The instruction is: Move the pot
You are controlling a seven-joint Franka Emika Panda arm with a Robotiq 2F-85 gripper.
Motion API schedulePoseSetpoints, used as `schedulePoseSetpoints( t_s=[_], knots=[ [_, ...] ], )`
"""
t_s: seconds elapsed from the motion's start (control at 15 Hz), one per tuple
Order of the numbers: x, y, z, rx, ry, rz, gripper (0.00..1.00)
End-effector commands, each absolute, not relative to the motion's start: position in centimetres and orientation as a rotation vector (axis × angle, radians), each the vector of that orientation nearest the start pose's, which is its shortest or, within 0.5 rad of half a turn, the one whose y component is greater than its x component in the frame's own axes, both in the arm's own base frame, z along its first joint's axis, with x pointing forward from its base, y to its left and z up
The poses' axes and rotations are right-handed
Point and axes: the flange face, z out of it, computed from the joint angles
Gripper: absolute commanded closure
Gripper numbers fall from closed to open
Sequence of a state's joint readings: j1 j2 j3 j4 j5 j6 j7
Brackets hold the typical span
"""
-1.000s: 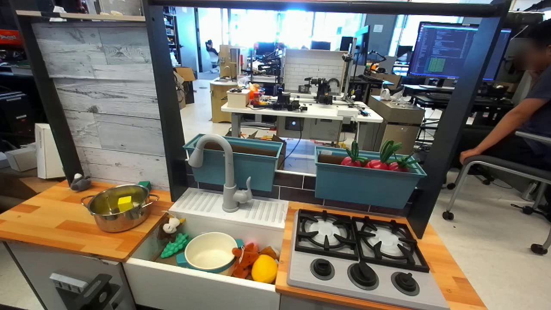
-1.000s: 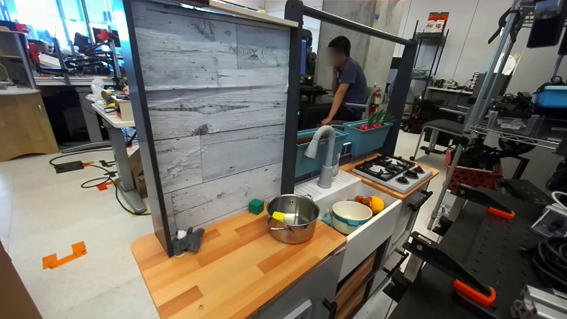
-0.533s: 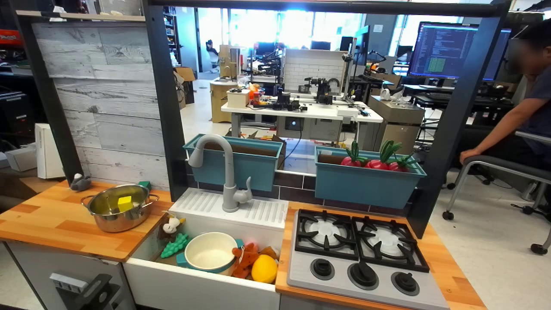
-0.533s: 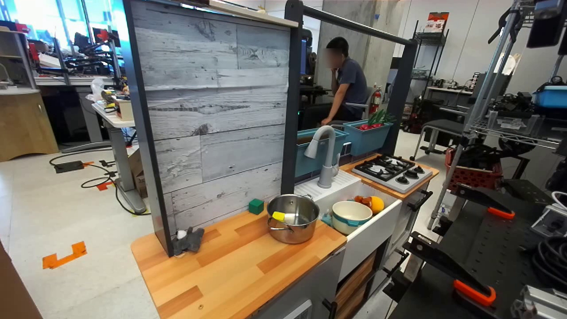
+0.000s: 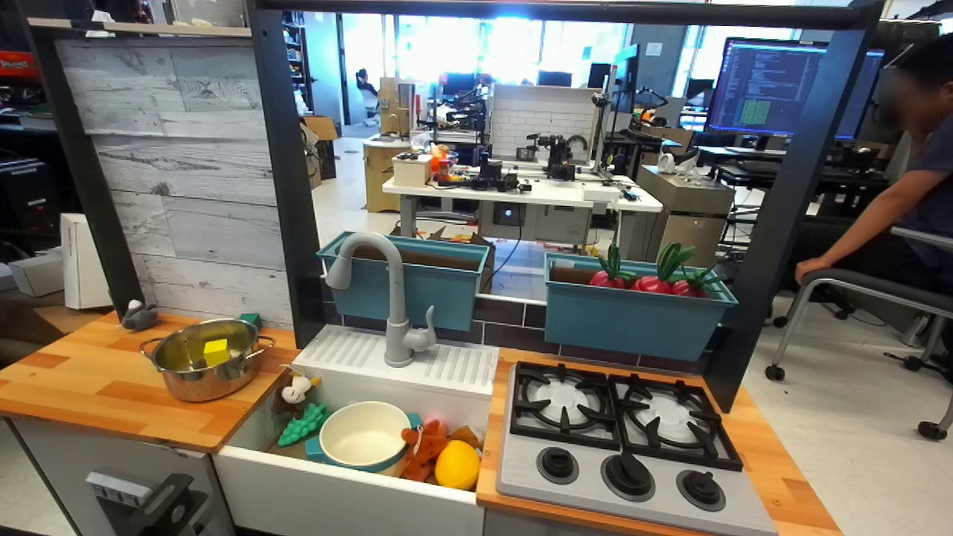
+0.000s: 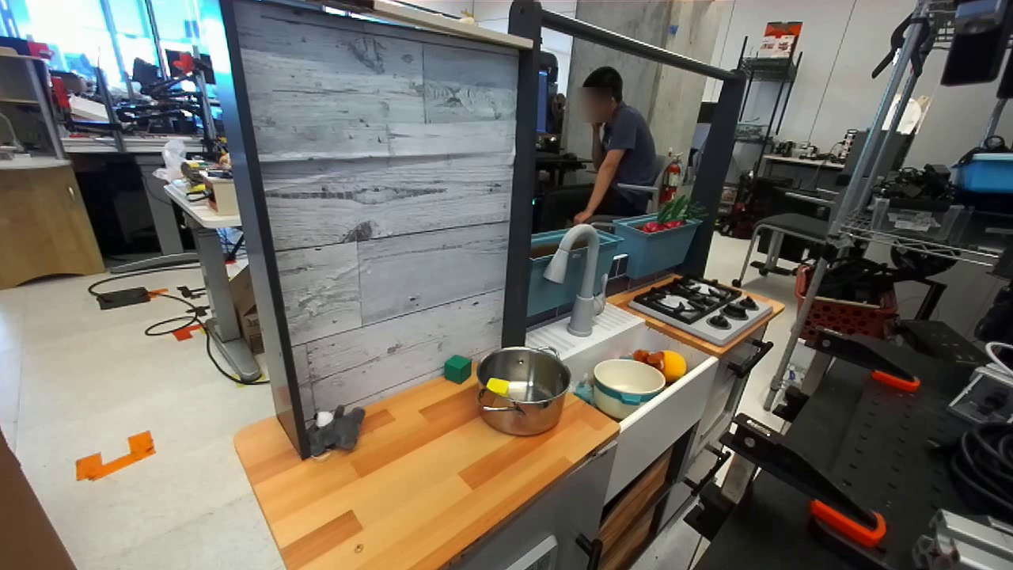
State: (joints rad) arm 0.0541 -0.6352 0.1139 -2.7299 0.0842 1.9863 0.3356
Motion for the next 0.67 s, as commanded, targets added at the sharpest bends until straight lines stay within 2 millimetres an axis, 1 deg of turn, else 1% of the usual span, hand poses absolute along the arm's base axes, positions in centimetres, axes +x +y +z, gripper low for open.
schedulePoseSetpoints(
  t_s=[0.0,0.47,0.6],
  knots=[
    [32.41,5.73,39.88,-3.135,0.365,0.173,0.0],
    [32.41,5.73,39.88,-3.135,0.365,0.173,0.0],
    [32.84,5.62,39.7,-3.13,0.361,0.167,0.0]
  ],
)
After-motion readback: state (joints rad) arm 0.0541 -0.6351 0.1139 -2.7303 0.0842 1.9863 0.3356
